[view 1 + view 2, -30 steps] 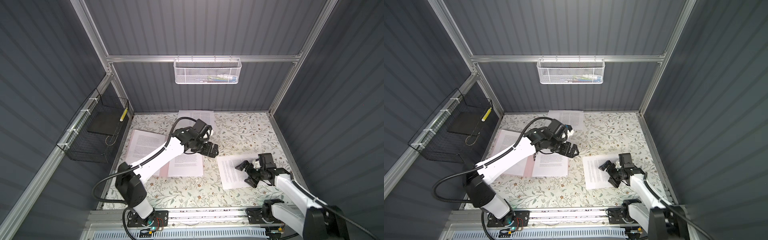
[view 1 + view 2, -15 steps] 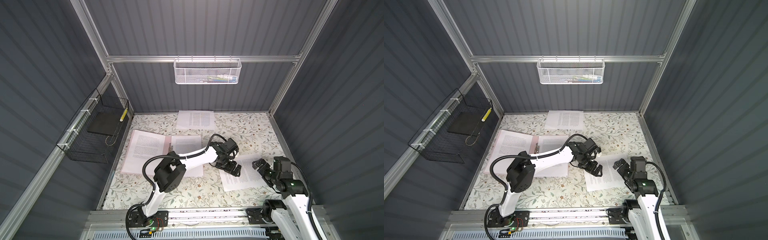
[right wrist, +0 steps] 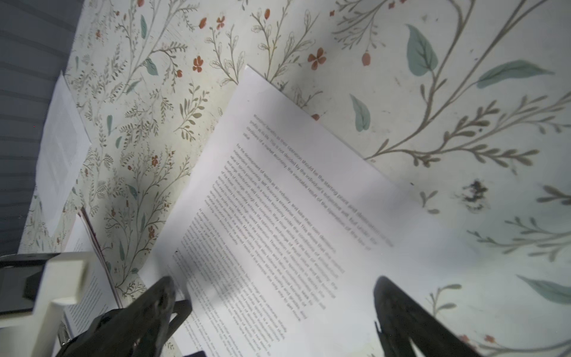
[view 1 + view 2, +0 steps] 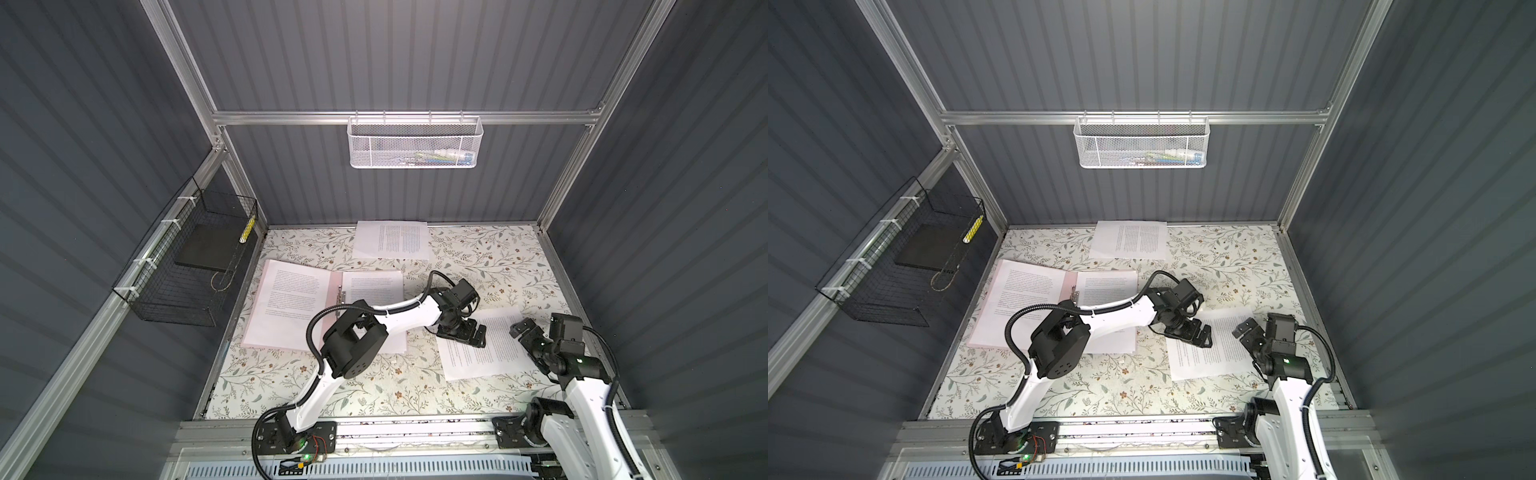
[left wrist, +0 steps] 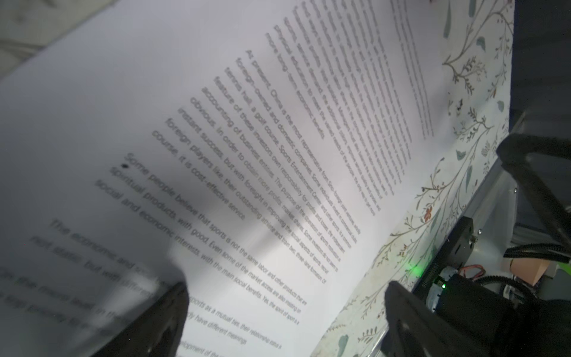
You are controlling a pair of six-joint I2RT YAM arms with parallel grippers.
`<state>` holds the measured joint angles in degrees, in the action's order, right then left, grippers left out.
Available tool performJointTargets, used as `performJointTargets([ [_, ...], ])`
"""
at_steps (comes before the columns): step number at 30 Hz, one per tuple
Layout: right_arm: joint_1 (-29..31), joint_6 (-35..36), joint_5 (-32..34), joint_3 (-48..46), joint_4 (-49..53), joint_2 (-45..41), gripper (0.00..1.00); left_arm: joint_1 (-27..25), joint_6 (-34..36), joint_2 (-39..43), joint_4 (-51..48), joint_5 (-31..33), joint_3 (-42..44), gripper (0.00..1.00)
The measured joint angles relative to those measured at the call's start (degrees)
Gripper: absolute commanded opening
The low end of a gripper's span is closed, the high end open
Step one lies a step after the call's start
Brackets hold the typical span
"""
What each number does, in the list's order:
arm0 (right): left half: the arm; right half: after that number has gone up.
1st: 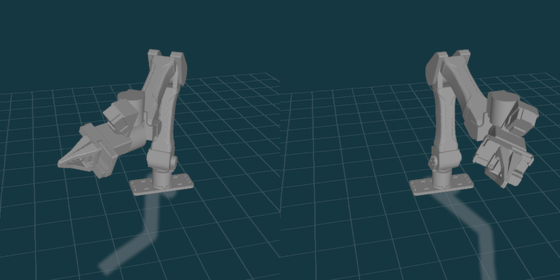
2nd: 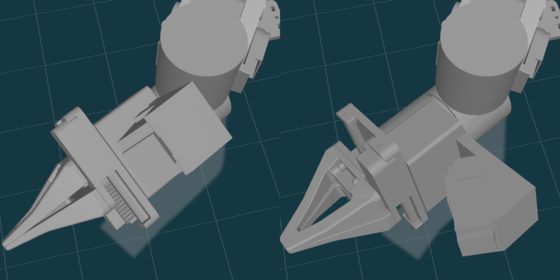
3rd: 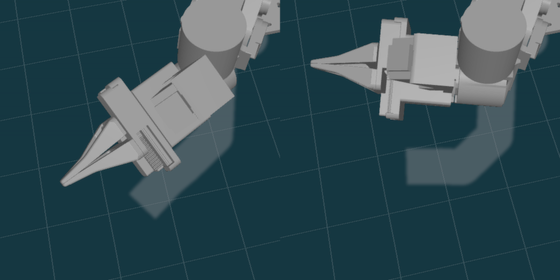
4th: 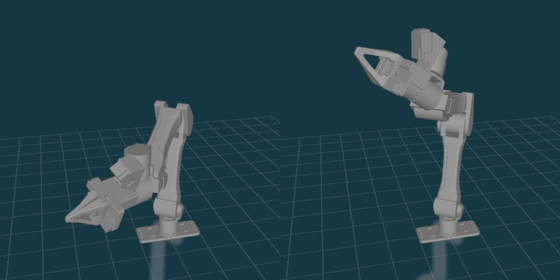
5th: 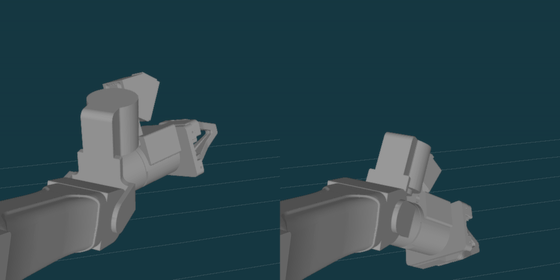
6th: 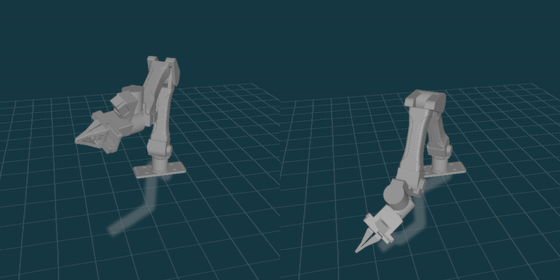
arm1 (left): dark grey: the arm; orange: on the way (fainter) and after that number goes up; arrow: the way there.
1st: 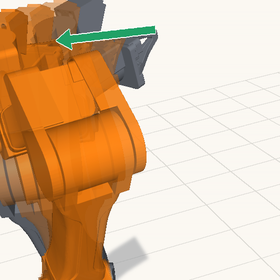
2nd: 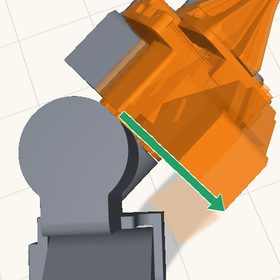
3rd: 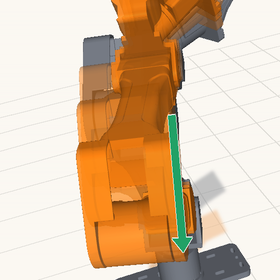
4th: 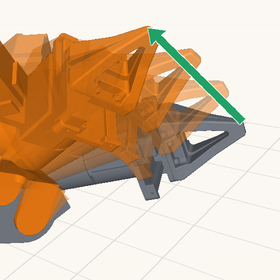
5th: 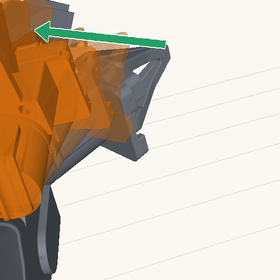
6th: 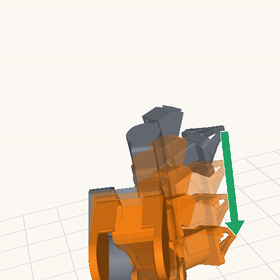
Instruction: Put the files into the folder
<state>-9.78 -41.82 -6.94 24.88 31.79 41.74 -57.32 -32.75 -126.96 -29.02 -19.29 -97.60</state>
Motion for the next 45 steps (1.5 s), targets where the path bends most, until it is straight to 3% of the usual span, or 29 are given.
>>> performJointTargets([
  [8, 0.02, 0.46, -1.07, 2.34, -6.91, 12.26, 0.99, 4.85, -7.3, 8.87, 6.69, 3.19, 14.45, 1.0],
  [13, 0.59, -2.62, -2.54, 4.22, -10.8, 19.52, 0.99, 4.92, -9.03, 9.97, 8.59, 4.33, 16.33, 1.0],
  [27, 6.78, -15.21, 0.76, 2.45, -12.94, 23.74, 0.99, 4.92, -9.44, 10.01, 8.74, 4.28, 16.41, 1.0],
  [36, 15.26, -22.32, 4.55, 1.42, -14.25, 22.64, 0.99, 4.94, -8.61, 10.01, 8.55, 4.04, 16.35, 1.0],
  [45, 21.62, -25.4, 1.7, -1.97, -18.45, 19.06, 0.99, 5.22, -8.22, 9.99, 8.52, 3.17, 16.35, 1.0],
])
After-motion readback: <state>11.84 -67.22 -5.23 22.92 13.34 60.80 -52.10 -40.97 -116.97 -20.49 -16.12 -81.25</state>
